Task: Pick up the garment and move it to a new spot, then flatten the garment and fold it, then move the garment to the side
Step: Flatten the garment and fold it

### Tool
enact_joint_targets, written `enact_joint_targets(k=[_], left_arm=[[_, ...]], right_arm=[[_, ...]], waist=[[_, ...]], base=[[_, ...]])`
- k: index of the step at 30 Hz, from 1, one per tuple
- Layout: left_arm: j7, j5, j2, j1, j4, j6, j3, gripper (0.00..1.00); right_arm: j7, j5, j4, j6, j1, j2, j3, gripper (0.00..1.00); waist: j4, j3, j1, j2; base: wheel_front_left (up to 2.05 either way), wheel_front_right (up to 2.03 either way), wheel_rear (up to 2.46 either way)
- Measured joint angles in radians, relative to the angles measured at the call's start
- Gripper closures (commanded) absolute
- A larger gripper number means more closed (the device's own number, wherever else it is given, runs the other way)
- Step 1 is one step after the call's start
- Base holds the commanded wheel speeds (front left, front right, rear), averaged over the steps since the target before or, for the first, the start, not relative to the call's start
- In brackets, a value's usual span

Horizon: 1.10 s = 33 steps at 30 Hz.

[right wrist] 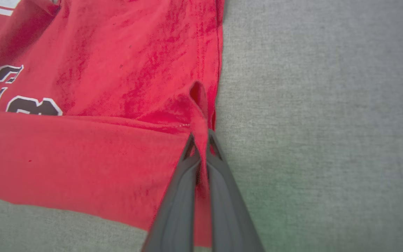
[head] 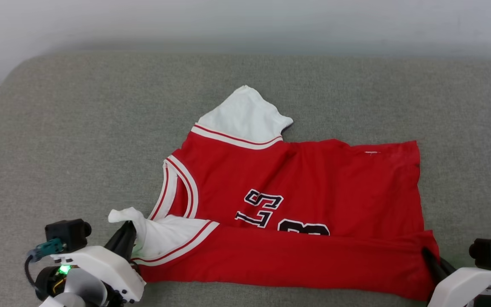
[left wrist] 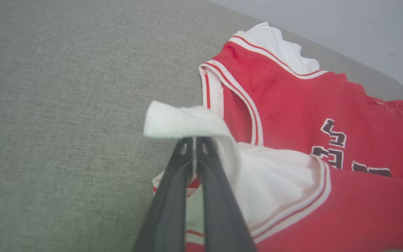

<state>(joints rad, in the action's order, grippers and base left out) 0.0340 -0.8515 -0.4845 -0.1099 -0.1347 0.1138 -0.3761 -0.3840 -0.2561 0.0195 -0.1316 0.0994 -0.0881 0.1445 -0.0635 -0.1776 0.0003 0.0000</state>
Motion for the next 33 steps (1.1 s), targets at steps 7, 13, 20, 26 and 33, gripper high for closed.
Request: enact_joint_targets(k=[7,13,20,26,33], left_arm=[[-0.031,-0.007,0.034,-0.056,-0.143,-0.053,-0.044,1.00],[-0.040,-0.014,0.057,-0.080,-0.212,-0.076,-0.065,0.65],[0.000,-0.007,0.062,-0.077,-0.253,-0.042,-0.048,0.00],[-0.015,-0.021,0.027,-0.048,-0.249,-0.016,-0.027,0.00],[-0.146,-0.069,-0.065,-0.032,-0.178,-0.005,-0.002,0.00]], right_arm=[[0.054,-0.007,-0.113,0.000,-0.042,-0.026,-0.033,1.00],[0.108,-0.012,-0.203,0.000,-0.065,-0.046,-0.054,0.52],[0.265,-0.047,-0.234,0.000,-0.073,-0.057,-0.063,0.00],[0.395,-0.040,-0.216,0.000,-0.068,-0.058,-0.052,0.00],[0.404,-0.007,-0.147,0.000,-0.031,-0.034,-0.027,0.00]], waist=[[0.008,-0.051,-0.0001,0.0000],[0.002,-0.039,-0.0002,0.0000],[-0.005,0.019,-0.0002,0.0000],[-0.006,0.085,-0.0003,0.0000],[0.001,0.146,-0.0004,0.0000]], base=[[0.00,0.00,0.00],[0.00,0.00,0.00],[0.00,0.00,0.00],[0.00,0.00,0.00],[0.00,0.00,0.00]])
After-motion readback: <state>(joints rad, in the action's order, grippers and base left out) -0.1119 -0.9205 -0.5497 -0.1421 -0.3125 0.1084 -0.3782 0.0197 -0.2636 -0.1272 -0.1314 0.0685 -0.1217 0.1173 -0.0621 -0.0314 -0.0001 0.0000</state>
